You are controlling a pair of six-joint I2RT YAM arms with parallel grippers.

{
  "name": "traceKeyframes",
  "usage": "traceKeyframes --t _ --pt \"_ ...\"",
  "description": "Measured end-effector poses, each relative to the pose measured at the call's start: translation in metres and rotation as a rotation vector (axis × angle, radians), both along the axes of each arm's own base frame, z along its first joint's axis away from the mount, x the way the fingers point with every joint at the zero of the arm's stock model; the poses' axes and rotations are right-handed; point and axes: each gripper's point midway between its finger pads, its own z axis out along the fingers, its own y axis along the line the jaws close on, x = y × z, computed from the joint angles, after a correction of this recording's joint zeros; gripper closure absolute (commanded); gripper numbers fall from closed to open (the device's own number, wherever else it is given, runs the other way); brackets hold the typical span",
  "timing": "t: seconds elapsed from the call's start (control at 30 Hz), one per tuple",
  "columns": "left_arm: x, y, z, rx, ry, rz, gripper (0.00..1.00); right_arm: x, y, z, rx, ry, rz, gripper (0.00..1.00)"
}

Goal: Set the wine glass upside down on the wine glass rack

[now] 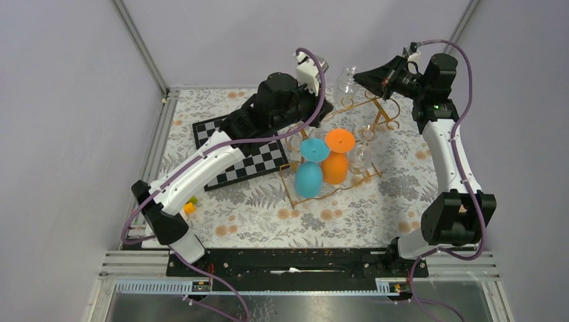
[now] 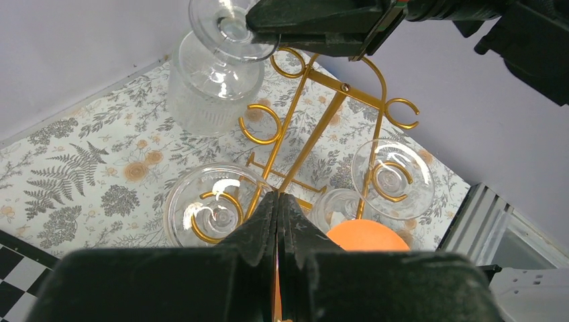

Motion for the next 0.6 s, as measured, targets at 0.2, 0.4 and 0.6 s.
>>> traceKeyframes --t 0.2,0.4,0.6 --pt "0.001 -0.007 -0.007 0.029 -0.015 -0.019 0.97 -0.004 -0.011 0.011 -0.003 -0.013 -0.032 1.00" --pt "0.006 -0.021 -0.017 0.066 -0.032 -0.039 0.92 -0.010 -0.011 0.024 -0.005 -0.043 -0.033 1.00" --pt "0.013 -0.031 -0.005 0.050 -0.056 -0.038 0.89 -0.015 -0.011 0.026 -0.011 -0.045 -0.035 1.00"
